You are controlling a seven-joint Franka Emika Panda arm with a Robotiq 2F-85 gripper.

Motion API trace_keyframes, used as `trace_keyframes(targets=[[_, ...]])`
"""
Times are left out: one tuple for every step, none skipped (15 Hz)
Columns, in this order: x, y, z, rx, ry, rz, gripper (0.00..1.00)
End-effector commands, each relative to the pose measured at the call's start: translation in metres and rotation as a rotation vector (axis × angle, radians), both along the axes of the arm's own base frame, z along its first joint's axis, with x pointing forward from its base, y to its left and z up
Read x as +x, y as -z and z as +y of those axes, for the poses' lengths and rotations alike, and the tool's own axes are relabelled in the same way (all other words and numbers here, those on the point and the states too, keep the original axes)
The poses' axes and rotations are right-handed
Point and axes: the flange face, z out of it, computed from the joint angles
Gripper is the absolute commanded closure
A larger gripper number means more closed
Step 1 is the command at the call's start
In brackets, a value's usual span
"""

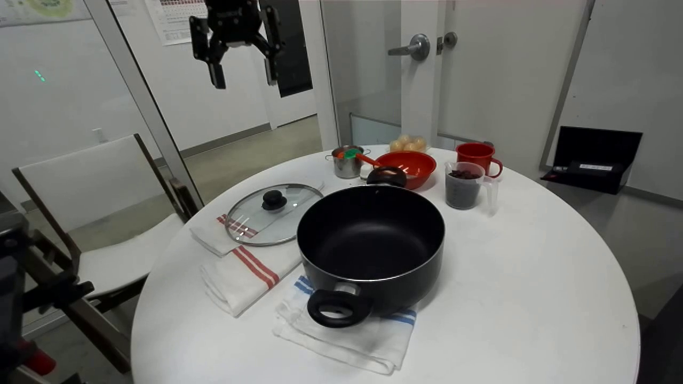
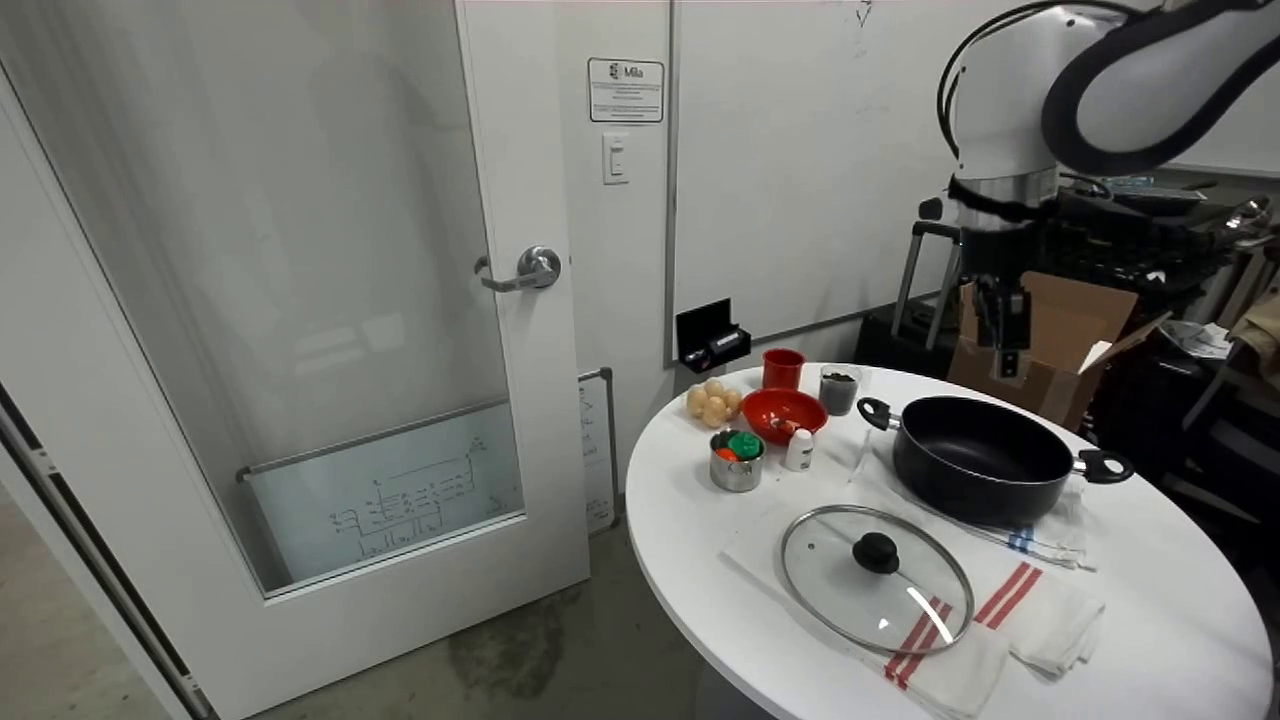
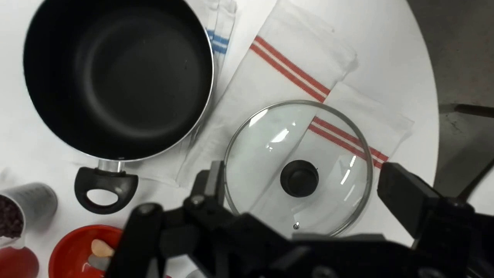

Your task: Put the glass lid on the black pot

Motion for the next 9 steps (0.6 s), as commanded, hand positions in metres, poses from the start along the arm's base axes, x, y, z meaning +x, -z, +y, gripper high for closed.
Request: trace_keyframes(targets=[[0.027,0.047,0.014,0.0,-0.109,-0.054,0.0],[0.031,0.061,0.018,-0.005,-0.137,-0.073,0.0],[0.036,0.073,0.021,-0.014,-0.159,-0.088,0.0],[0.04,0.088,0.024,-0.013,-0.181,-0.096,0.0],[0.043,0.098,0.027,-0.006,-0.198,-0.105,0.0],[0.046,0.112,0.031,-0.009,-0.223,-0.117,0.0],[0.047,0.122,0.034,-0.004,-0.241,-0.121,0.0],[0.048,0.134,0.039,-0.005,-0.268,-0.125,0.0],[0.048,0.143,0.044,0.007,-0.291,-0.127,0.0]])
